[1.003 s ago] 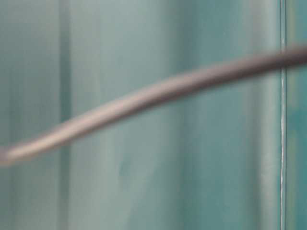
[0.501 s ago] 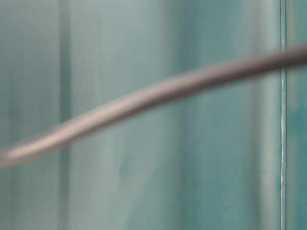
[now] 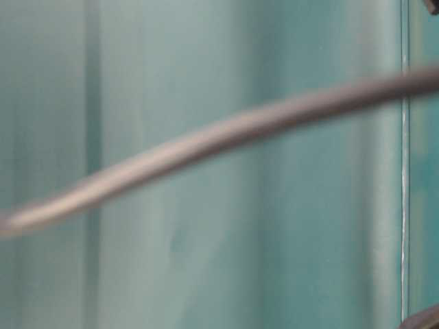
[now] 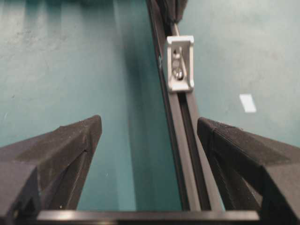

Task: Insert the wire through the hole in the metal fitting marked with a red label.
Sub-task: 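Move the left gripper to the fitting and grasp the protruding wire tip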

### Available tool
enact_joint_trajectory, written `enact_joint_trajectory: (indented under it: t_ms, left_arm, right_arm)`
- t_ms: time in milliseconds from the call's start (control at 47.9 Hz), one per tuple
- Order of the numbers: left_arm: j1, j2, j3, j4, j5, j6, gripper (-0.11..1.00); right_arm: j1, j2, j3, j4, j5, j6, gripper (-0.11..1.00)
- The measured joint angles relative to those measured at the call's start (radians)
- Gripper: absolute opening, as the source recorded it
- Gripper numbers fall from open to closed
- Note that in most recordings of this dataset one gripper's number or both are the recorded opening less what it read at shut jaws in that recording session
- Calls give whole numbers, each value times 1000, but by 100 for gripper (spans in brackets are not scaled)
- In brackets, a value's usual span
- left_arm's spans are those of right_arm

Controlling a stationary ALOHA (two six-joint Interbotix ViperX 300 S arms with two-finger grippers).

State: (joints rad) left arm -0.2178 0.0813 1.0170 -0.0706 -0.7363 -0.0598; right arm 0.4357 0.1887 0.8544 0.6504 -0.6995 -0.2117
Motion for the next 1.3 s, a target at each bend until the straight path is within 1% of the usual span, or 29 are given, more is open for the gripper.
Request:
enact_joint_trajectory:
  t_ms: [104, 230, 334, 460, 836, 898, 961, 1003, 1191, 1295]
  left_arm:
    - [0, 14, -14, 0, 0, -35, 73]
    - [0, 38, -28, 0, 2, -87, 73]
    - [0, 51, -38, -2, 3, -118, 73]
    - [0, 58, -54, -2, 17, -129, 73]
    - [5, 86, -156, 0, 172, -178, 73]
    - [6, 87, -166, -2, 187, -204, 71]
    - [9, 87, -170, 0, 198, -232, 66]
    - [11, 87, -172, 0, 202, -247, 60]
    - [12, 87, -173, 0, 213, -281, 22]
    - [12, 87, -175, 2, 218, -282, 7]
  right_arm:
    - [-11, 3, -11, -14, 0, -2, -1]
    - [-17, 12, -20, -21, 0, -2, -1]
    - [-20, 21, -29, -26, 2, -2, -1]
    - [-25, 26, -35, -28, 2, -2, -1]
    - [-26, 26, -35, -28, 2, -2, -1]
    - [-26, 26, -35, -29, 2, -2, -1]
    - [-25, 25, -35, -29, 2, -2, -1]
    - [-26, 25, -35, -29, 2, -2, -1]
    - [-25, 25, -35, -29, 2, -2, -1]
    - [-26, 26, -35, -29, 2, -2, -1]
